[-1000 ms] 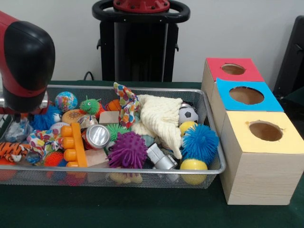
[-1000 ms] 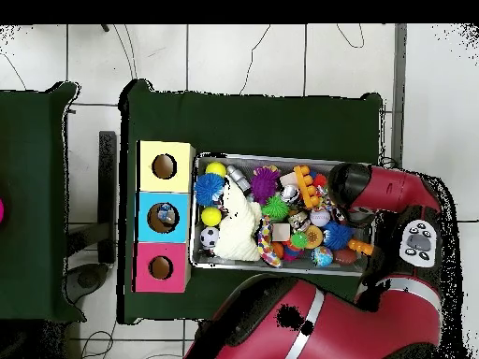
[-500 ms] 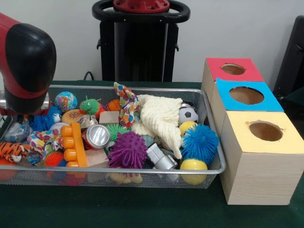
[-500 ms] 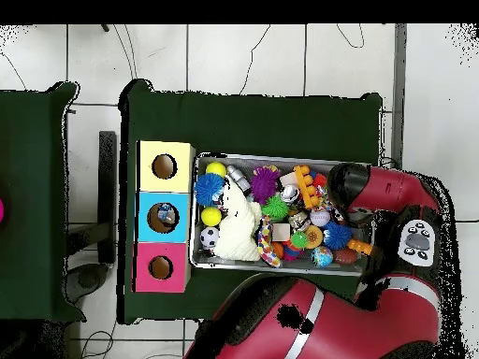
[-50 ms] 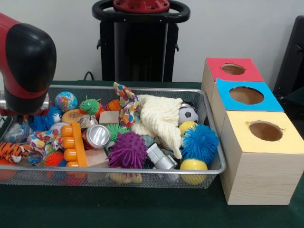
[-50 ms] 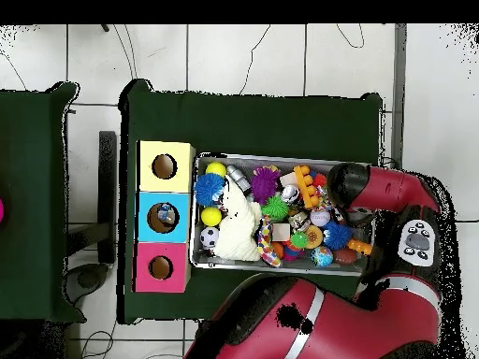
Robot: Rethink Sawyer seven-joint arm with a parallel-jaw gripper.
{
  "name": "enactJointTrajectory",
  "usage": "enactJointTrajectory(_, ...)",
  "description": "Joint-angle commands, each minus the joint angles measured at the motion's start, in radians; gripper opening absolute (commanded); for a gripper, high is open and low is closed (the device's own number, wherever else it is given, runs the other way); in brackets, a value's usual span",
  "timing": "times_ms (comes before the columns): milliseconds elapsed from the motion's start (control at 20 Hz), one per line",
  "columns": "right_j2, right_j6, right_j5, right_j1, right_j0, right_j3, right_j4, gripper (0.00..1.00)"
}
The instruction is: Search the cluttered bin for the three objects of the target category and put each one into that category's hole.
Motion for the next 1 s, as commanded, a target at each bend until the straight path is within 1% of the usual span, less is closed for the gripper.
enactJointTrajectory(50,0.164,0.033,-0.175,-0.008,-0.039,0.128,0.013,0.00)
enactJointTrajectory(200,0.215,-0.025,-0.228,-0.065,-0.079,0.198,0.024,0.00)
enactJointTrajectory(350,0.247,-0.058,-0.255,-0.115,-0.107,0.249,0.020,0.00)
enactJointTrajectory(400,0.265,-0.069,-0.278,-0.141,-0.121,0.277,0.018,0.00)
enactJointTrajectory(450,0.273,-0.075,-0.280,-0.151,-0.128,0.285,0.015,0.00)
enactJointTrajectory(550,0.280,-0.083,-0.277,-0.176,-0.139,0.303,0.002,0.00)
enactJointTrajectory(700,0.278,-0.078,-0.258,-0.213,-0.135,0.326,-0.013,0.00)
enactJointTrajectory(800,0.280,-0.081,-0.238,-0.228,-0.140,0.326,-0.022,0.00)
enactJointTrajectory(900,0.277,-0.087,-0.227,-0.286,-0.141,0.379,-0.025,0.00)
enactJointTrajectory(1000,0.279,-0.097,-0.213,-0.300,-0.148,0.380,-0.027,0.00)
